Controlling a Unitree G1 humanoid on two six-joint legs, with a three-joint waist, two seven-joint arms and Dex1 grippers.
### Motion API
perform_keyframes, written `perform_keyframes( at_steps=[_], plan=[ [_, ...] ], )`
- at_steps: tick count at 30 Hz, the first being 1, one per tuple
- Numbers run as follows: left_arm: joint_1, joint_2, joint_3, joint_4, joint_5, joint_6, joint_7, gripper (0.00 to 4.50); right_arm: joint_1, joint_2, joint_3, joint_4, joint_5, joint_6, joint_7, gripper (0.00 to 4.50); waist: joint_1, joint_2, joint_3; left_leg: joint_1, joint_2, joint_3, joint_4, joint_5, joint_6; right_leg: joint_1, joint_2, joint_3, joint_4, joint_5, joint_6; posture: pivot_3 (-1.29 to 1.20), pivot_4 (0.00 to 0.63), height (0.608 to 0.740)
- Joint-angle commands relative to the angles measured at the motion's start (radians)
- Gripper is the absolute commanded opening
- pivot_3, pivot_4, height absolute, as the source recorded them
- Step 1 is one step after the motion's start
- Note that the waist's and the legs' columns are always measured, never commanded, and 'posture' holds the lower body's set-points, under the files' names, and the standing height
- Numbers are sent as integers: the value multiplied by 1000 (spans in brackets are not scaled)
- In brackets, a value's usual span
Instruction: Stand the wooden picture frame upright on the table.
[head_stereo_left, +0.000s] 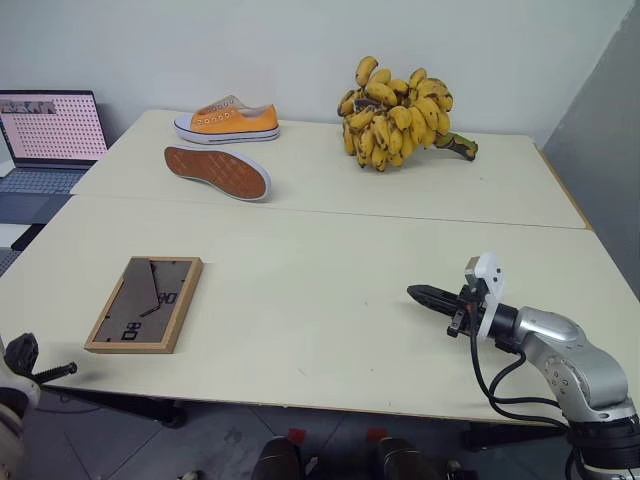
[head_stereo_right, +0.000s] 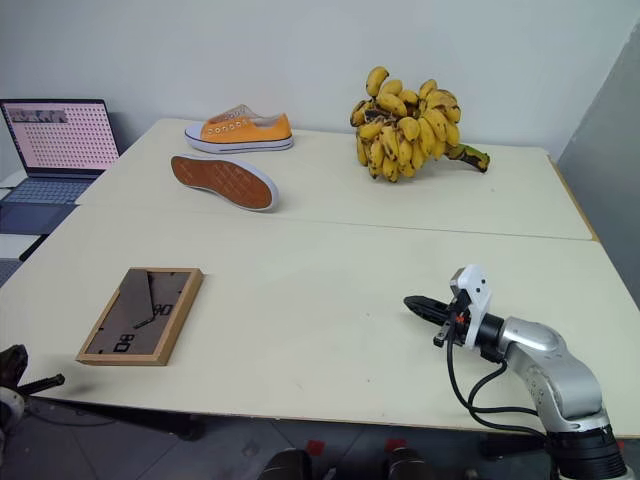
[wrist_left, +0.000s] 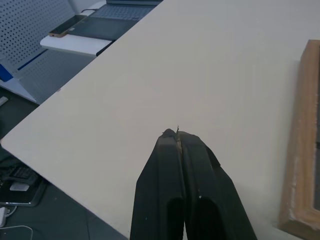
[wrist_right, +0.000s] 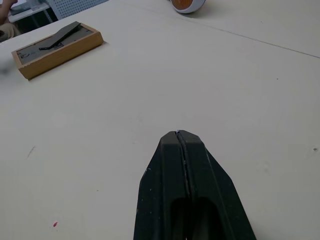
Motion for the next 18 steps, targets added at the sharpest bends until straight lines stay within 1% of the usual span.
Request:
perform_keyframes(
  at_steps=[1,5,12,15,18],
  plan=[
    [-67,39,-51,98,41,-58,-52,38,3,-2,-37,-48,23,8,-20,0,0,0,0,0,0,1,0,0,0,1,0,0,0,0,0,0,150,740],
    [-117,39,-130,150,61,-54,-93,38,9,-1,-47,-58,29,11,-37,0,1,0,0,-2,0,1,-1,0,0,2,0,0,0,0,0,0,150,740],
    [-67,1,-264,-66,-23,57,-231,38,32,20,-54,-89,34,17,-73,0,5,1,0,-2,0,1,-1,0,0,3,-1,0,0,0,0,0,150,740],
    [-79,-8,-293,-122,-40,94,-238,38,42,29,-49,-99,34,17,-82,0,8,1,0,-2,0,0,0,0,0,3,-1,-1,0,0,0,0,150,740],
    [-126,-13,-336,-140,-39,119,-236,38,50,40,-39,-100,30,12,-87,0,7,1,0,-2,0,0,0,1,1,4,0,-1,1,1,0,0,150,740]
  ],
)
